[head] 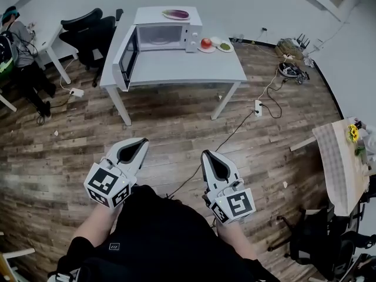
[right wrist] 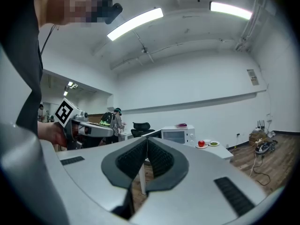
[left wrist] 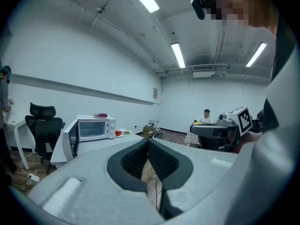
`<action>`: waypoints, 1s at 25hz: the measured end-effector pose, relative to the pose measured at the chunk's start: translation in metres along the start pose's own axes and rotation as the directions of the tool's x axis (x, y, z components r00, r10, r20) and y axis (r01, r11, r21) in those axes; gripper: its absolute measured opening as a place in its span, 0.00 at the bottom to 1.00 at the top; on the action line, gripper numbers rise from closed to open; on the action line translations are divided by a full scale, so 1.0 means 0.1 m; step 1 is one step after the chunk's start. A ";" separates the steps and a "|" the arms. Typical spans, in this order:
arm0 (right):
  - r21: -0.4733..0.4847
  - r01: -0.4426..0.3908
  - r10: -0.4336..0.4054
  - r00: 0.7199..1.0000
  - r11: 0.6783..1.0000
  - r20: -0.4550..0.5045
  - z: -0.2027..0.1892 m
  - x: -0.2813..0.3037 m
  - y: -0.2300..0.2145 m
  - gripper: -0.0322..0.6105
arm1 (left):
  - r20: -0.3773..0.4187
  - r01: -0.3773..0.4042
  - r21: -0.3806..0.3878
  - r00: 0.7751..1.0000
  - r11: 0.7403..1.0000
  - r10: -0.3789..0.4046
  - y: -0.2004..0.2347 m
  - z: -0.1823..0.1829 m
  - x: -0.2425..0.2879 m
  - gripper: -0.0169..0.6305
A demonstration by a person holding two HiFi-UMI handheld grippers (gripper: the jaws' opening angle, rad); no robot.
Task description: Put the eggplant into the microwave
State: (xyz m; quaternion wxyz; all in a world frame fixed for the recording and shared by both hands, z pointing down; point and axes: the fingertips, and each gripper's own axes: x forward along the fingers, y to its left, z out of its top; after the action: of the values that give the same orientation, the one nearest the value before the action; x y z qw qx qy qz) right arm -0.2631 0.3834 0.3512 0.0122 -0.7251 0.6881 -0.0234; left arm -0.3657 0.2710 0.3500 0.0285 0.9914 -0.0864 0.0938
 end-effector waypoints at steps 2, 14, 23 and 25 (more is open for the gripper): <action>-0.007 -0.016 0.016 1.000 1.000 -0.010 -0.03 -0.09 0.00 0.08 | 0.009 -0.017 0.011 1.000 1.000 0.017 -0.05 0.03 -0.01 0.04; -0.005 -0.052 0.052 0.997 0.999 -0.049 -0.16 -0.04 -0.25 0.08 | 0.047 -0.075 0.005 0.996 0.997 0.074 0.09 0.10 0.25 0.04; -0.015 -0.042 0.041 0.996 0.999 -0.077 -0.20 0.56 -0.72 0.09 | 0.094 -0.101 0.000 0.991 0.995 0.101 0.63 0.23 0.77 0.04; -0.018 -0.039 0.037 0.996 0.999 -0.080 -0.17 0.75 -0.83 0.09 | 0.091 -0.095 -0.007 0.991 0.995 0.095 0.78 0.26 0.92 0.04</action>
State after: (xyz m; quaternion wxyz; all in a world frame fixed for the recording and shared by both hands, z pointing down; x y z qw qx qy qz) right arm -0.1770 0.3135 0.3738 -0.0218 -0.7105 0.7020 -0.0452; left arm -0.2860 0.1774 0.3457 0.0214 0.9894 -0.1347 0.0496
